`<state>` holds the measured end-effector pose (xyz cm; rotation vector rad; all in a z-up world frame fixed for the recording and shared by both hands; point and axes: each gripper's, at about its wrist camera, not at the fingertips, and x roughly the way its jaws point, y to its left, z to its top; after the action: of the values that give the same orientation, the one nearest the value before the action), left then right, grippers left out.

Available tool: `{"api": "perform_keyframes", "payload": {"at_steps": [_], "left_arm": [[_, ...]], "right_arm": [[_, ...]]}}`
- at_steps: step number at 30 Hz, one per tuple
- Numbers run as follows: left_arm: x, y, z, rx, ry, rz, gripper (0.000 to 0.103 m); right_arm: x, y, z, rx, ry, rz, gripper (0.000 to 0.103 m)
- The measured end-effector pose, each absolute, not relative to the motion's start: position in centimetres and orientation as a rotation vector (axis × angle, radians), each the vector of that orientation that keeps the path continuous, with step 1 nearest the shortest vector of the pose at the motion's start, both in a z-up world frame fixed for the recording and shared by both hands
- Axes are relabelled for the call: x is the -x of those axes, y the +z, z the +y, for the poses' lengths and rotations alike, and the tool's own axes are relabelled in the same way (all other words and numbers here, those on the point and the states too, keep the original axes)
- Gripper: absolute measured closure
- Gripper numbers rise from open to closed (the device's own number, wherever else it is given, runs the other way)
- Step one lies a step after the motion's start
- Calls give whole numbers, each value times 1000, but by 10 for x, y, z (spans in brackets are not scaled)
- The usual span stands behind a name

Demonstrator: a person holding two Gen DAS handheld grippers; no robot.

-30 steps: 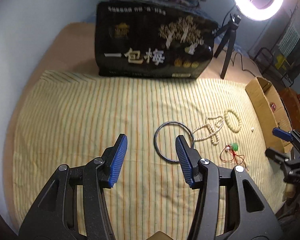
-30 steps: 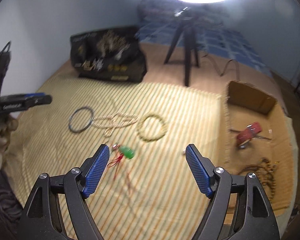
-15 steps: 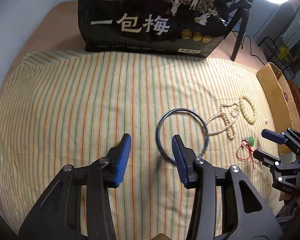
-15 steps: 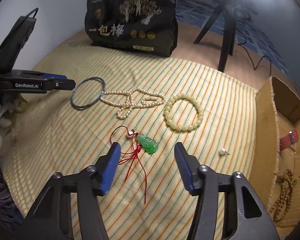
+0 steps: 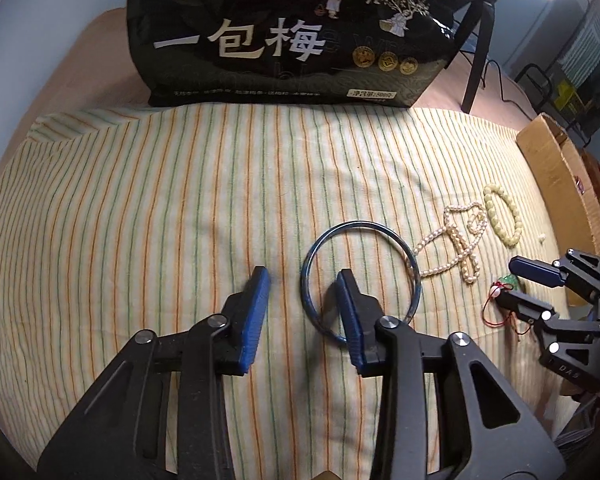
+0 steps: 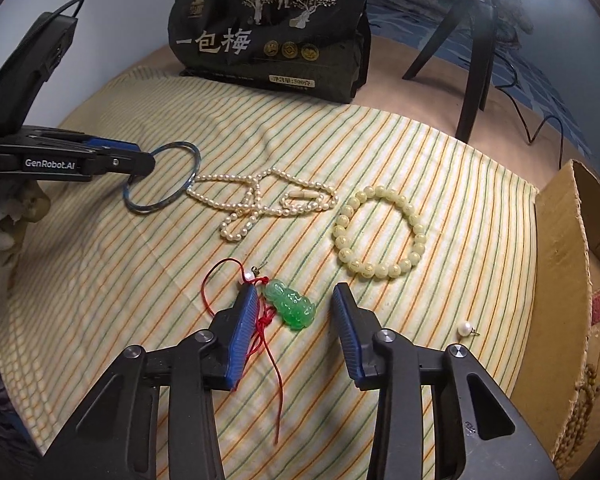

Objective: Organize jewelry
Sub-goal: 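Move the left tool to the blue bangle while the right tool reaches the jade pendant, then grasp the blue bangle with the left tool while the right tool grasps the jade pendant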

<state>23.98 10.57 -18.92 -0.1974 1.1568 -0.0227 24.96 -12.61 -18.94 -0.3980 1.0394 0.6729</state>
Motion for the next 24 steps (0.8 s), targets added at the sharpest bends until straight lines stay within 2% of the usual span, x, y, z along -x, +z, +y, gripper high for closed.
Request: {"api": "perform_keyframes", "payload": {"at_steps": [2, 4, 6, 9, 21, 23, 24], "left_arm": [[-240, -190, 103, 174, -20, 1153, 74], [-242, -192, 98, 148, -19, 1147, 85], [-243, -193, 95, 128, -22, 1139, 94], [-242, -193, 91, 114, -28, 1132, 101], [-233, -188, 87, 49, -62, 1103, 101], [-234, -187, 89, 72, -84, 1118, 91], [-234, -187, 90, 86, -91, 1121, 67]], "right_arm": [[-250, -191, -124, 387, 686, 1045, 78], [-249, -191, -124, 382, 690, 1046, 80], [-249, -191, -125, 374, 698, 1052, 86], [-247, -191, -127, 361, 702, 1056, 86], [-245, -191, -129, 362, 703, 1050, 86], [-245, -190, -130, 359, 705, 1052, 86], [-246, -190, -130, 358, 706, 1052, 86]]}}
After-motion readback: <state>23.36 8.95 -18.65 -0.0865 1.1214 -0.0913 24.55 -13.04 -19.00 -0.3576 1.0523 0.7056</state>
